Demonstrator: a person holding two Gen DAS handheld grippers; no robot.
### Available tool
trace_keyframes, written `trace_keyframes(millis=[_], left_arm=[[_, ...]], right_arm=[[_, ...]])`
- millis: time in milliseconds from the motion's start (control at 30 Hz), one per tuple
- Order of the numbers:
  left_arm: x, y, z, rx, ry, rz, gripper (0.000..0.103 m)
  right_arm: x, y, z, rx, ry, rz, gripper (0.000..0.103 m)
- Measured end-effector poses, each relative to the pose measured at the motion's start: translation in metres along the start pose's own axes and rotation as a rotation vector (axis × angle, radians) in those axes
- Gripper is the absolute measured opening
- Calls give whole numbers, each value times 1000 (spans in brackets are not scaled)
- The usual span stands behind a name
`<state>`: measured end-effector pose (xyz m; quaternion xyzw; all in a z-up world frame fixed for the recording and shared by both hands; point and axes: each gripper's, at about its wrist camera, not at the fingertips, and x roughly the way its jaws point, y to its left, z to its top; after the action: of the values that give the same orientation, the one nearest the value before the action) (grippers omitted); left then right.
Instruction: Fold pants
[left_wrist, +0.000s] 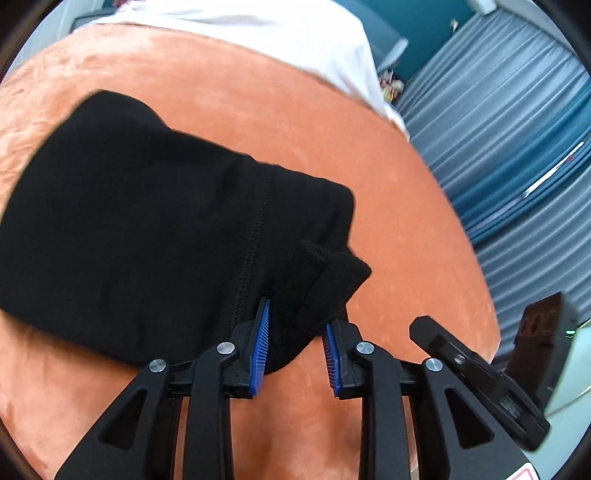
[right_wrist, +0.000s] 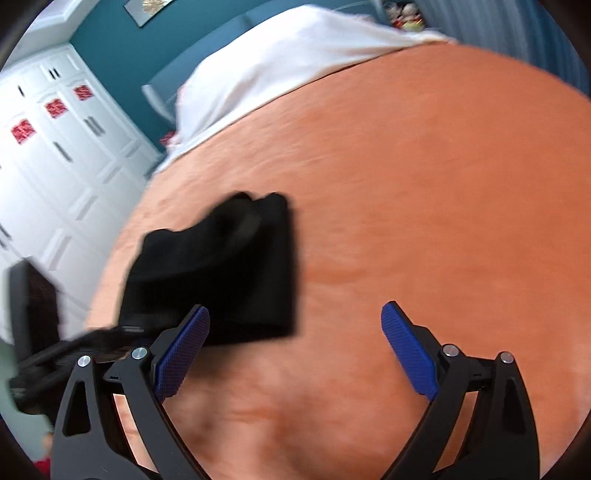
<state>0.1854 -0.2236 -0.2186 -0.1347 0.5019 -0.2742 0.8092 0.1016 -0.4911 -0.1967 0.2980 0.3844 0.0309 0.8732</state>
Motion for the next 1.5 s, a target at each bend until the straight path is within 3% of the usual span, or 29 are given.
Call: trace_keyframes(millis=[67,133,267,433,533,600,667,733,767,833,900,933,1033,1100,1133,1167,1233,1367,1433,1500], left_arm=[[13,-19,3,63,6,36,24],[15,-31,-3,99,1,69,24],[-1,-21,-19,112,-27,67,24],[2,-9,-16,121,-20,47,24],[-2,-24,-20,183,-61,97,24],[-4,-36,-20,250,-85,139,24],[-9,-38,-24,290,-82,167,24],[-18,-32,-28,281,-65,117,27],[-27,-25,-28,257,-70,62,37],[-51,-7,-26,168,-117,-6,52],[-78,16,-22,95,-176,-56,68],[-85,25,-18,77,-192,-57,70],[-112,65,4,-24,-248,31,72],[-123,93,16,-70,-293,90,84],[-126,110,20,-92,-306,126,86],[-125,129,23,-128,-301,167,86],[-114,160,26,-203,-260,178,86],[-62,197,33,-375,-129,85,85],[-38,195,37,-346,-97,38,86],[-21,190,38,-319,-93,62,86]], right_arm=[[16,5,15,26,41,82,92],[27,8,28,34,72,109,92],[41,20,47,-48,92,24,92],[53,38,44,-113,128,54,92],[71,53,42,-193,168,36,90],[92,61,44,-267,210,18,65],[103,64,45,-296,244,22,29],[101,73,52,-332,225,17,15],[89,85,59,-383,171,1,10],[69,98,73,-427,81,-2,10],[71,90,81,-439,85,-10,12],[82,79,83,-407,117,-42,27],[84,43,70,-258,181,-63,34],[61,19,49,-165,135,-57,64],[48,9,36,-127,100,-49,87],[42,2,27,-101,85,-36,90],[41,-16,6,-13,102,13,90],[69,-30,-8,95,143,59,92],[77,-22,-5,77,125,90,91],[92,-9,-6,80,160,148,86]])
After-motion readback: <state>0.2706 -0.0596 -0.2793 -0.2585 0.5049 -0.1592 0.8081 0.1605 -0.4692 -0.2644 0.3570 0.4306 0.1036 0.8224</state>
